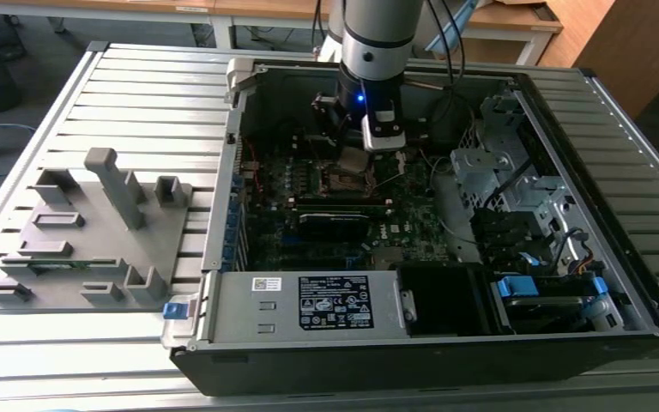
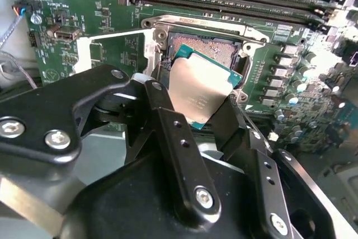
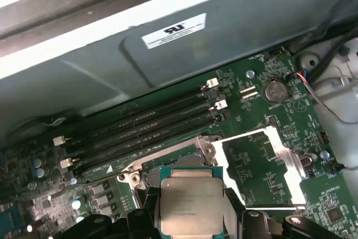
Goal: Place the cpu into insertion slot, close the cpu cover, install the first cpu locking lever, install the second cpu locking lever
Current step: 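Place the cpu into insertion slot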
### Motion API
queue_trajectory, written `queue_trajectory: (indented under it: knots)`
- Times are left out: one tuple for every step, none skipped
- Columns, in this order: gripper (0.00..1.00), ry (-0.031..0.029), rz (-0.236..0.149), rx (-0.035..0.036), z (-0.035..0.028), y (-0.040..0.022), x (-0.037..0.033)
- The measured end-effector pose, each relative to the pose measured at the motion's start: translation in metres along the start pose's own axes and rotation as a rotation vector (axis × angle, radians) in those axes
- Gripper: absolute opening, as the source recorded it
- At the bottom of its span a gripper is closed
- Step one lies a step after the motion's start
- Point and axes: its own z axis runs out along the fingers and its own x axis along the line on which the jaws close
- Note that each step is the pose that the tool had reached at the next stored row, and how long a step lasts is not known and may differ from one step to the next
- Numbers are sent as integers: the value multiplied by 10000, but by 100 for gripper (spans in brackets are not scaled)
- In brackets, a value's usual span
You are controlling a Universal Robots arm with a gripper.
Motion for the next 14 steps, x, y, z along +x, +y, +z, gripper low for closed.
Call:
queue_trajectory:
  knots:
    - [54, -7, 77, -1, 0, 0, 0]
    - [54, -15, 165, -4, 1, 0, 0]
    - [54, -23, 260, -5, 1, 0, 0]
    - [54, -33, 361, -7, 2, 0, 0]
    - [54, -41, 461, -9, 2, 0, 0]
    - [54, -51, 575, -11, 3, 0, 0]
    - [54, -61, 677, -13, 3, 0, 0]
    - [54, -70, 782, -14, 4, 0, 0]
    - [54, -79, 889, -17, 4, 0, 0]
    - [54, -89, 996, -19, 5, 0, 0]
    - [54, -99, 1100, -21, 5, 0, 0]
    - [54, -108, 1214, -23, 5, -1, 0]
    - [54, -118, 1316, -26, 5, -1, 0]
    - [54, -127, 1416, -28, 6, -1, 0]
